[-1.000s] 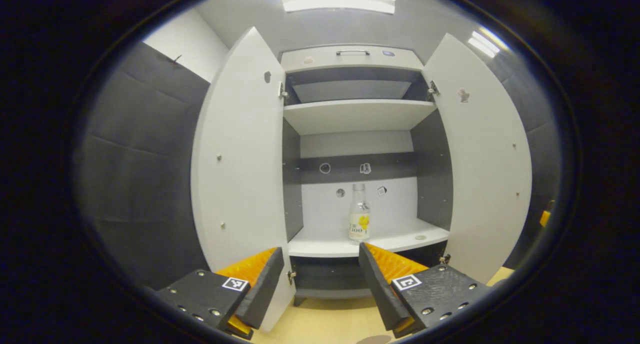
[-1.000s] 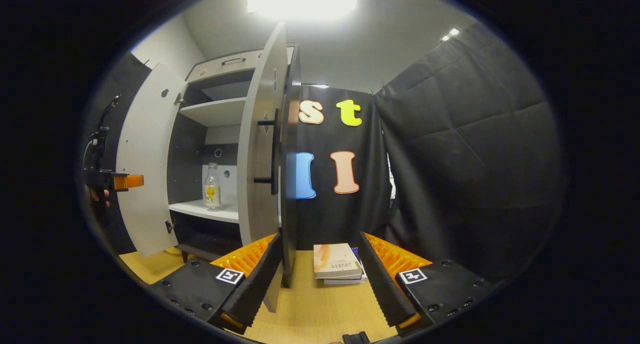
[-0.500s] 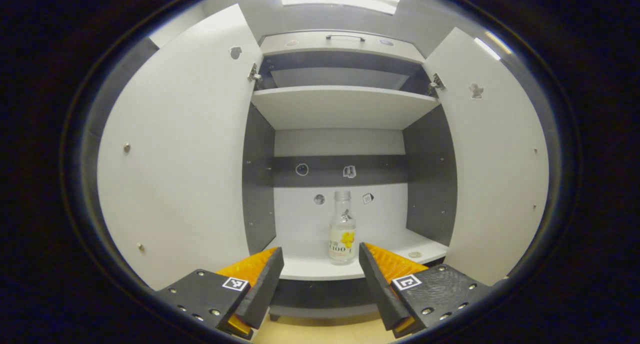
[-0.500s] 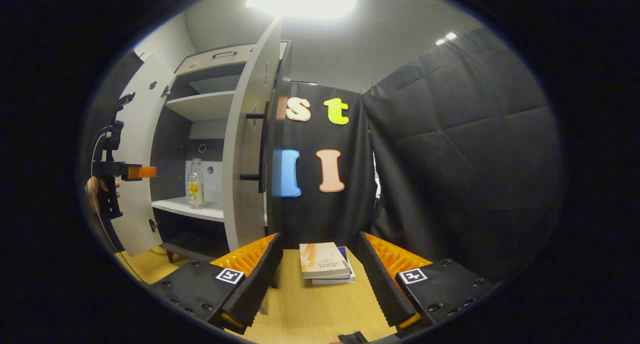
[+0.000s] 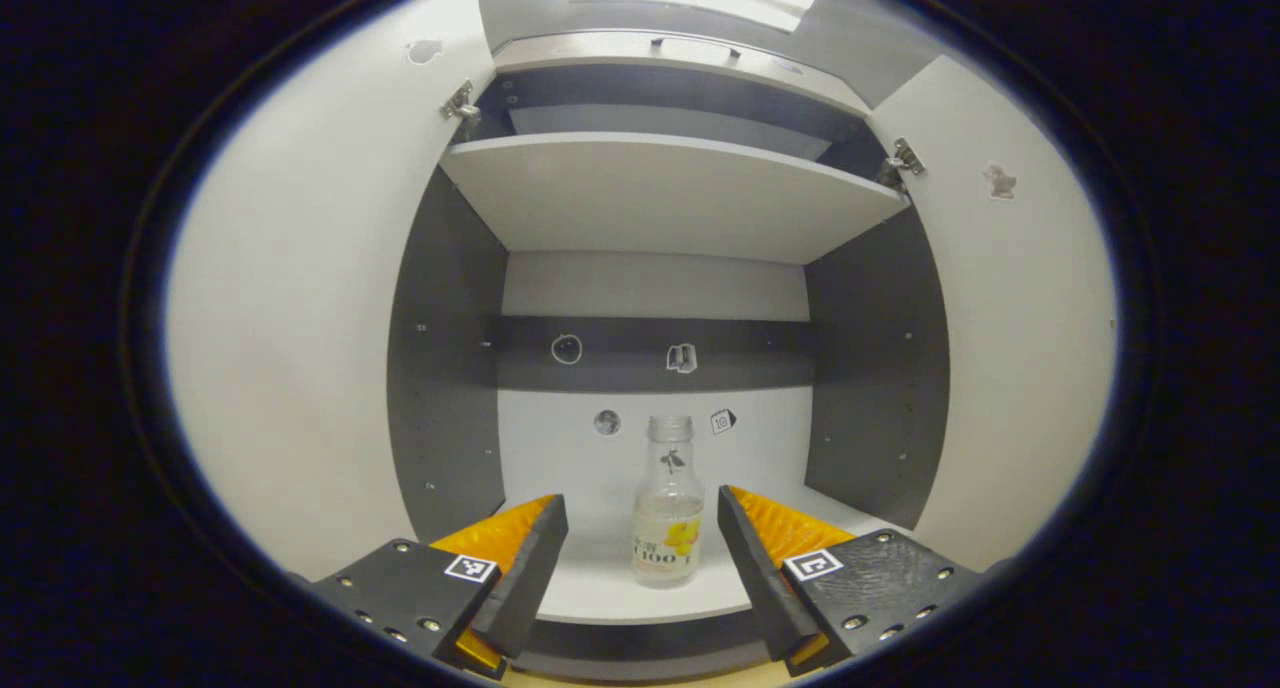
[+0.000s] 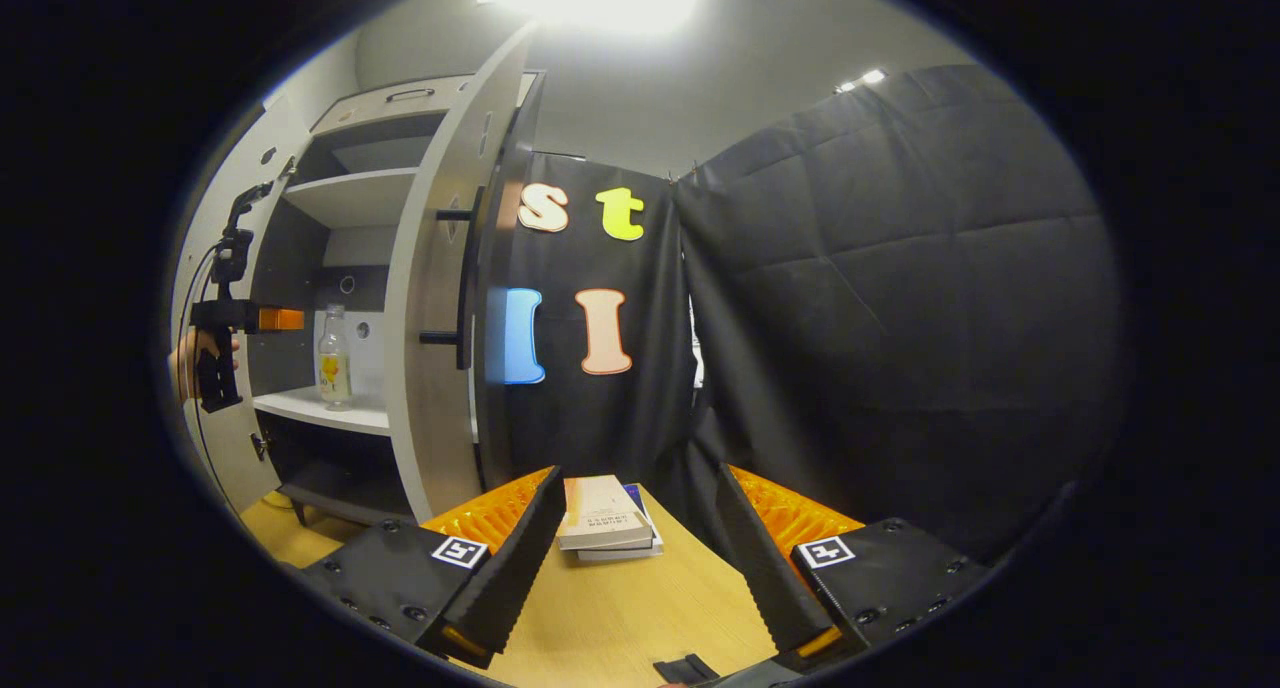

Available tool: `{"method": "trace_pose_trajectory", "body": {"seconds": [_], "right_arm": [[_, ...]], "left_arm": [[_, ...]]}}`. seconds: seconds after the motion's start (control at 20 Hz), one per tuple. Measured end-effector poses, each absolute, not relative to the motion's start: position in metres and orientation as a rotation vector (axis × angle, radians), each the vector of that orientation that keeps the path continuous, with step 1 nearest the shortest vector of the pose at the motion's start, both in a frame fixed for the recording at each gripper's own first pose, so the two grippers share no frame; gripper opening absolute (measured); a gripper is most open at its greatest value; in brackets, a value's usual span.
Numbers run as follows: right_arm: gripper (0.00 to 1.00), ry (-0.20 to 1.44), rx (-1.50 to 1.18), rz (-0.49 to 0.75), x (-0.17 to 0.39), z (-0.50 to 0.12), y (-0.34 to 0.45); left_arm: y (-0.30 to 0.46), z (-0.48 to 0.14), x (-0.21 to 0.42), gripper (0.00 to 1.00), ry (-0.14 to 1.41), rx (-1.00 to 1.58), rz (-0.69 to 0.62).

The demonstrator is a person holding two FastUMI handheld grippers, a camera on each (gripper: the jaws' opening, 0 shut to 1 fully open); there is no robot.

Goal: Grasp the bottle in the cabinet with the left hand and place it on the coaster, then close the right door with the right hand and the left door with the left hand.

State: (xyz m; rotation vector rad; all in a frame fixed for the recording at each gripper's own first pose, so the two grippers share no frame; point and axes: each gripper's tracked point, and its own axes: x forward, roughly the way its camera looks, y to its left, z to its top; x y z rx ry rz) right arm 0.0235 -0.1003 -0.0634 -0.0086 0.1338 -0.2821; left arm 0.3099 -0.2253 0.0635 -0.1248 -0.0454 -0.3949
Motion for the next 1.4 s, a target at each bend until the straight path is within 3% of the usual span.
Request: {"method": "trace_pose_trajectory", "body": {"seconds": [0.85,0.9,0.95,1.05,1.1,1.15,1.25,1.4], "right_arm": [[0.96,0.186,-0.027,-0.401,0.021,-0.072,-0.101],[0.95,0.189,-0.026,-0.399,0.02,-0.073,-0.101],[0.95,0.194,-0.027,-0.397,0.02,-0.072,-0.101],[0.95,0.202,-0.027,-0.398,0.02,-0.073,-0.101],[0.97,0.202,-0.024,-0.397,0.02,-0.072,-0.102],[0.97,0.202,-0.021,-0.396,0.021,-0.072,-0.103],[0.97,0.202,-0.016,-0.393,0.02,-0.071,-0.105],[0.97,0.2,-0.012,-0.376,0.019,-0.072,-0.107]], "left_arm": [[-0.279,0.057,0.41,0.88,-0.001,-0.079,-0.489],[-0.278,0.061,0.412,0.86,-0.009,-0.074,-0.48],[-0.28,0.061,0.413,0.69,-0.011,-0.066,-0.476],[-0.284,0.058,0.414,0.51,0.003,-0.045,-0.484],[-0.282,0.06,0.409,0.54,0.001,-0.043,-0.484],[-0.286,0.059,0.413,0.43,0.003,-0.044,-0.485],[-0.284,0.057,0.412,0.39,0.008,-0.052,-0.474],[-0.283,0.063,0.408,0.39,-0.006,-0.066,-0.472]]}}
